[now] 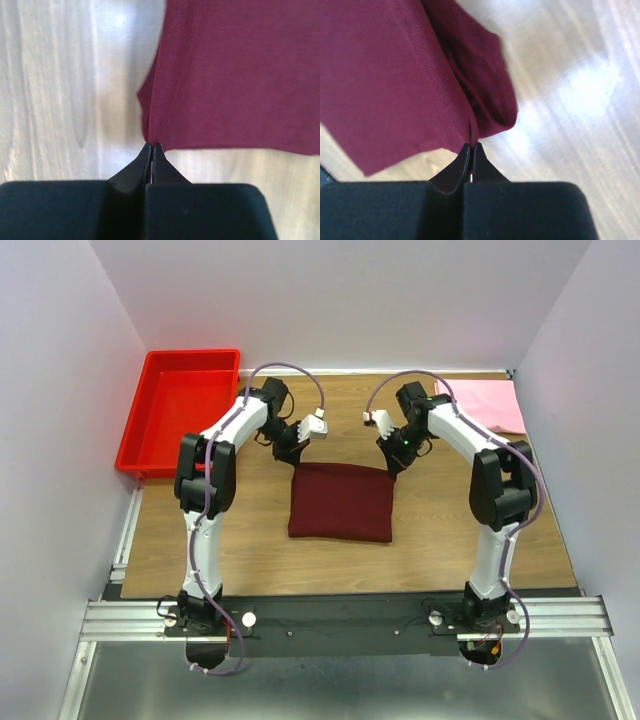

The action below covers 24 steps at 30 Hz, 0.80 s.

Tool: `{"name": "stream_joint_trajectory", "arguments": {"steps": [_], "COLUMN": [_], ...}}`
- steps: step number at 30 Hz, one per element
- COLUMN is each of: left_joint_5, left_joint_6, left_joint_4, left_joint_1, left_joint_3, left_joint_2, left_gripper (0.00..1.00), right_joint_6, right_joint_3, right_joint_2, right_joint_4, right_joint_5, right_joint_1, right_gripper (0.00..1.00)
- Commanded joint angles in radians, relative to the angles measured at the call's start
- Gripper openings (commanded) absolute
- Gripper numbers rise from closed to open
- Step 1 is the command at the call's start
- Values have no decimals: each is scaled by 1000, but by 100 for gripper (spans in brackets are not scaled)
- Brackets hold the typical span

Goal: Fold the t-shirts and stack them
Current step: Fold the tshirt

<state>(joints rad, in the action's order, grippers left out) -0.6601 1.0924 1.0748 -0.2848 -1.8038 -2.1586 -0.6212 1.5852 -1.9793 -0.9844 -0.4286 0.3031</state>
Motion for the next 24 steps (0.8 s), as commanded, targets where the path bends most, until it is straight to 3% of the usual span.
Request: {"name": "stream_joint_trajectory", "arguments": {"steps": [1, 6, 8, 10, 11, 12, 13, 15, 16, 17, 19, 22, 24], "left_joint_5": [88, 134, 145, 142, 122, 103, 70, 22, -14, -35, -109, -218, -349], "left_joint_6": [-42, -89, -112, -132, -143, -146, -157, -170, -192, -206, -256, -322, -402], "left_joint_4": [-58, -140, -162, -182, -188, -191, -199, -199, -193, -190, -168, -121, -134], "left_joint_1": [19, 29, 36, 47, 52, 58, 67, 76, 78, 76, 62, 38, 10], "left_joint_3": [-45, -49, -49, -58, -65, -66, -68, -68, -63, -42, -6, 95, 216], "left_joint_2": [-63, -112, -119, -115, -95, -80, -58, 21, 52, 115, 202, 265, 324], "left_gripper": [0, 0, 0, 14, 28, 33, 38, 54, 64, 81, 89, 89, 89], "right_joint_6": [66, 127, 152, 198, 219, 230, 239, 265, 274, 285, 320, 386, 449], "right_joint_3": [74, 125, 173, 209, 234, 243, 248, 249, 246, 243, 213, 148, 61], "right_joint_2": [-96, -168, -196, -210, -204, -196, -182, -118, -95, -45, 2, 85, 121], "right_joint_4": [33, 93, 104, 102, 102, 104, 102, 102, 102, 102, 99, 87, 93], "right_joint_5": [86, 155, 177, 182, 180, 180, 166, 140, 95, 64, -58, -229, -428], "right_joint_1": [-2, -4, -2, -5, -4, -4, -4, -5, -7, -12, -16, -16, -13], "right_gripper": [1, 1, 9, 18, 35, 45, 63, 75, 89, 95, 100, 100, 100]}}
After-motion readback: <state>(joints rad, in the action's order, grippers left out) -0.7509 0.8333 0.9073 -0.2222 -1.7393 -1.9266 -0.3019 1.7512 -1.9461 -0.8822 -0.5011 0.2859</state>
